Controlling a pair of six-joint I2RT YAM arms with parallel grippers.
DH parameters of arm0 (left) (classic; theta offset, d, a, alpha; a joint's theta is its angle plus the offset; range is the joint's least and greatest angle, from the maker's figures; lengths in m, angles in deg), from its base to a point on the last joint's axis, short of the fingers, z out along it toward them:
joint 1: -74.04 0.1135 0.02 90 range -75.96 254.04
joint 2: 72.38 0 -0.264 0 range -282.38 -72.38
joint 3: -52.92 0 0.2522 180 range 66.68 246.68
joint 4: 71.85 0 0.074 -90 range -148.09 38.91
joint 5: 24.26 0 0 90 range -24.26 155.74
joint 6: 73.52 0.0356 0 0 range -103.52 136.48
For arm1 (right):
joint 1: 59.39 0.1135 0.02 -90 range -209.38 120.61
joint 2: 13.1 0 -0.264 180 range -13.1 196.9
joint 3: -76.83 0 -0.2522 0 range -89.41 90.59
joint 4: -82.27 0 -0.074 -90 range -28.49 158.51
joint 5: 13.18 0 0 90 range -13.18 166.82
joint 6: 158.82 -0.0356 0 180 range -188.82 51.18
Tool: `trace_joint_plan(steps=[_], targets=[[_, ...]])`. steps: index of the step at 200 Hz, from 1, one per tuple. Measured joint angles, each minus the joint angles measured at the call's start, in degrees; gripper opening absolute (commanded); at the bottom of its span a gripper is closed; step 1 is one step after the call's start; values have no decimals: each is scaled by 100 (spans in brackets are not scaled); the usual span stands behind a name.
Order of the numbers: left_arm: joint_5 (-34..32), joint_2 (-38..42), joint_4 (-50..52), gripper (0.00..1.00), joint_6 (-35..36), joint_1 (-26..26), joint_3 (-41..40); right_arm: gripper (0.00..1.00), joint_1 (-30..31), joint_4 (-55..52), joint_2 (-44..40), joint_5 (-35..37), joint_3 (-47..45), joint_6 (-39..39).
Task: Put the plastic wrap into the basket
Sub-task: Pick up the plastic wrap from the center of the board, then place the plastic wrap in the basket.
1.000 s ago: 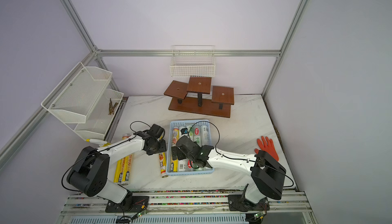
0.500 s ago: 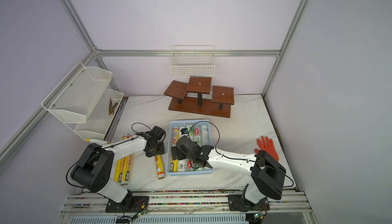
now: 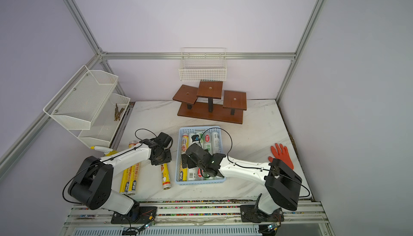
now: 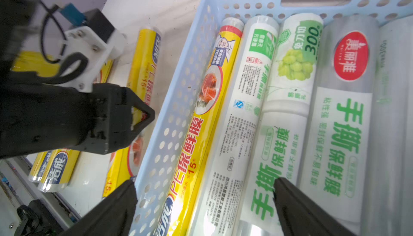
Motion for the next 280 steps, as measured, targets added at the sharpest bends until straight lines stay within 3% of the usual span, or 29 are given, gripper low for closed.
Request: trace_joint_plan(steps=[52,89,143,210,280], targets=[[310,1397,-149,18,-20,-125,262,100,-94,87,-837,361,-428,-83],[828,1602,-890,18,-177,-614,306,100,-754,361,-1561,140,-944,-212],[1287,415,-1644,18,-323,-1427,1150,100,-1937,540,-2188,-671,-1742,-435],[1668,-944,-2131,18,-765,-1930,1825,100,-3421,243,-3097,-1740,-2247,-197],[1871,-1692,-2516,19,-1331,-2210,2057,100,-3558,-26,-3547,-2105,-2616,-87]])
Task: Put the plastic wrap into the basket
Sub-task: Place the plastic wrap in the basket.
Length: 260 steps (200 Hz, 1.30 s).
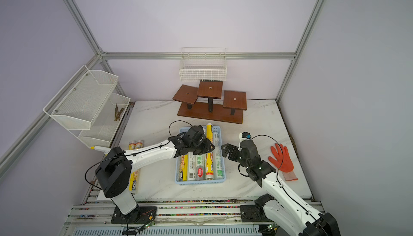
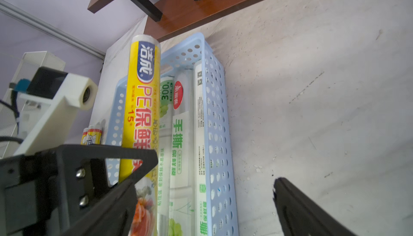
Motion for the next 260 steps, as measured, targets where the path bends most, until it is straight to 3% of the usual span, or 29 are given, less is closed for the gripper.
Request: trace_joint_plan(steps=[51,171,260], targets=[[-63,-330,-52,21,-140,-44,87,100,0,175,234,-518,-138,-122],[-179,-632,378,50,-166,-96,396,99,0,566,273,-778,-323,-358],[-214,-581,564,55,-22,-131,439,99,205,986,442,-1008,-328,-409]])
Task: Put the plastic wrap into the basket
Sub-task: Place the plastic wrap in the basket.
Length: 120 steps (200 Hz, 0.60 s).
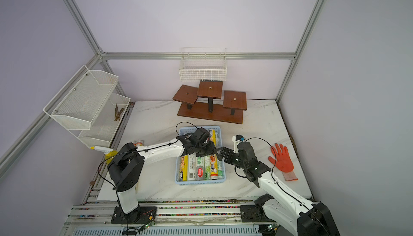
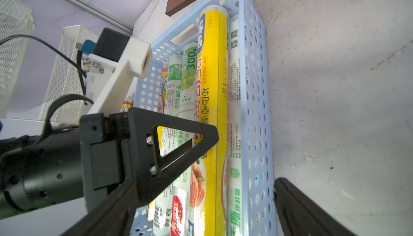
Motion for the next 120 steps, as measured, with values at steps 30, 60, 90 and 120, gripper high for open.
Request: trace_joint_plan(steps=[30,60,90,120], targets=[[-275,210,330,60,94,0,-24,99,179,131,15,81,7,-61],[-682,686,588,61,260,0,-195,98,459,153,33,203,83,-76],[-1224,1340,715,62,348,11,-435,98,859,168,164,334,310,-79],[-1945,2127,973,63,457,133,-831,95,1340,295,494,474,605,-55]])
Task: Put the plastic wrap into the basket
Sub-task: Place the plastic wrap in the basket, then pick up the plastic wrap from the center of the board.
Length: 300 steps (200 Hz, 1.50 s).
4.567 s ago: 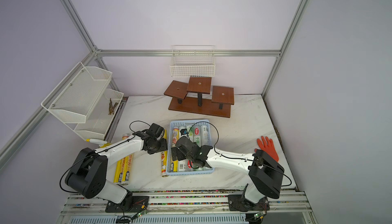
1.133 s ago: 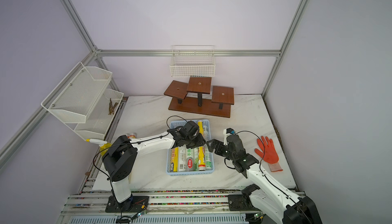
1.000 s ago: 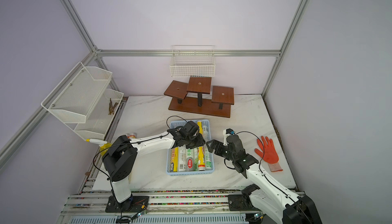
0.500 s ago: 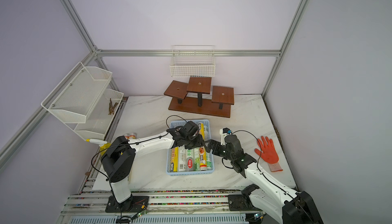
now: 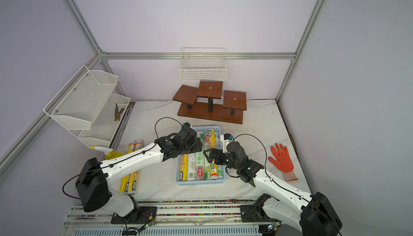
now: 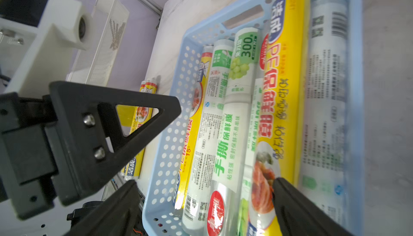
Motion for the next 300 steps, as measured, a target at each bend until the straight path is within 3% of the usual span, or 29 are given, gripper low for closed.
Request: trace_joint_plan(steps=[63,120,154,186,235,300], targets=[[-1128,1582,861,65,177,1071,-1220,94,1016,258,1266,166,964,306],[-1482,2463,1458,68,304,2144,-2050,98,1508,413,1906,201,1484,632],[-1502,2726,1499,83,321,2636,-2229,99,1818,417,2315,326,1864,791],[-1344,2802,1460,96,459,3359,-2415,99,2186,-15,2763,789,2608,1080],[-529,2706,1161,100,846,4564,-2614,99,2459,-264,3250,1073,3187,1353],[127,1751,745,100,1180,4870,-2614,99,2472,-306,3519,988,3228,1316]])
